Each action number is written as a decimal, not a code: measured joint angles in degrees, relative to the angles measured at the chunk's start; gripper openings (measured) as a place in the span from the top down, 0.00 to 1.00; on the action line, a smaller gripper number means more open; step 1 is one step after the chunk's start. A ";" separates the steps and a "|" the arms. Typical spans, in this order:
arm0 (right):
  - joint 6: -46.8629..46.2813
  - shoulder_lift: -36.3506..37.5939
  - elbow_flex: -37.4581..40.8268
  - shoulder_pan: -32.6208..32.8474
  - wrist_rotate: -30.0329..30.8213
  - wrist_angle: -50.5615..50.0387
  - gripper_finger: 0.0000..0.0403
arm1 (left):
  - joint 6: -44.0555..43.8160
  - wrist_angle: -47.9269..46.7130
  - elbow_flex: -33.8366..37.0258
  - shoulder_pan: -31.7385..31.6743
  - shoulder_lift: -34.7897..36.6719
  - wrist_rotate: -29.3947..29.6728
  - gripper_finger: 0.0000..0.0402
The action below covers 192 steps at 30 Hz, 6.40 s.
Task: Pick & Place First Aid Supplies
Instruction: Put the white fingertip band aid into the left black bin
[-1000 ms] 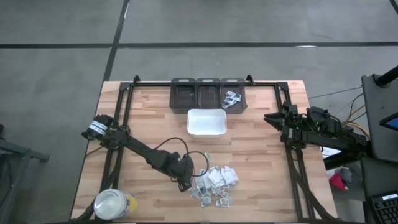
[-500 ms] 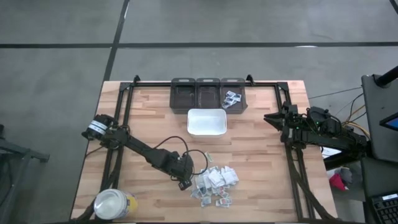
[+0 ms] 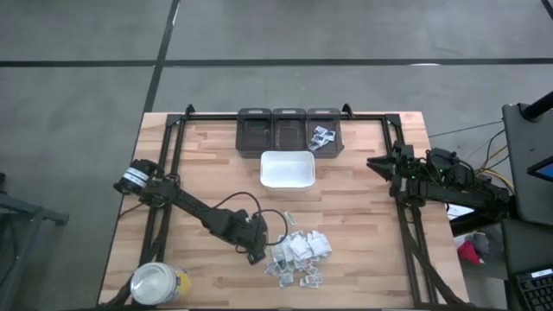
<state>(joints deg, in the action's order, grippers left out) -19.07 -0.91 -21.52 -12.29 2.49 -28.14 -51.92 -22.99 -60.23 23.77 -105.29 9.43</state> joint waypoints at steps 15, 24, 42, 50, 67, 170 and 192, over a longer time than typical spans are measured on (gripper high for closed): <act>-0.31 0.00 0.00 -0.01 0.69 0.02 0.83 | 0.79 -6.81 0.11 -2.75 0.74 10.15 1.00; -0.46 0.00 0.00 0.00 0.65 0.00 0.83 | 2.30 -8.90 -1.77 -3.24 1.79 10.74 1.00; -0.29 0.00 0.00 -0.01 0.54 0.00 0.77 | -0.96 -4.12 -2.01 -3.70 7.71 4.49 0.79; -0.26 0.00 0.00 -0.01 0.54 0.00 0.80 | -0.53 -2.19 -2.01 -3.67 6.27 0.61 0.71; -0.25 0.00 0.00 0.01 0.56 0.00 0.76 | -3.28 -0.05 -1.90 -3.56 4.19 -0.39 0.71; -0.28 0.02 0.00 -0.01 0.64 0.15 0.81 | 63.50 -3.95 -17.05 -56.65 1.00 -6.09 1.00; -0.32 0.02 0.00 0.01 0.64 0.24 0.82 | 65.99 -20.52 -30.18 -62.20 -10.33 -14.42 1.00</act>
<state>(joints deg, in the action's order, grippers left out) -19.39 -0.89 -21.52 -12.28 3.14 -27.90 14.07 -43.52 -90.41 -38.44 -115.62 -4.99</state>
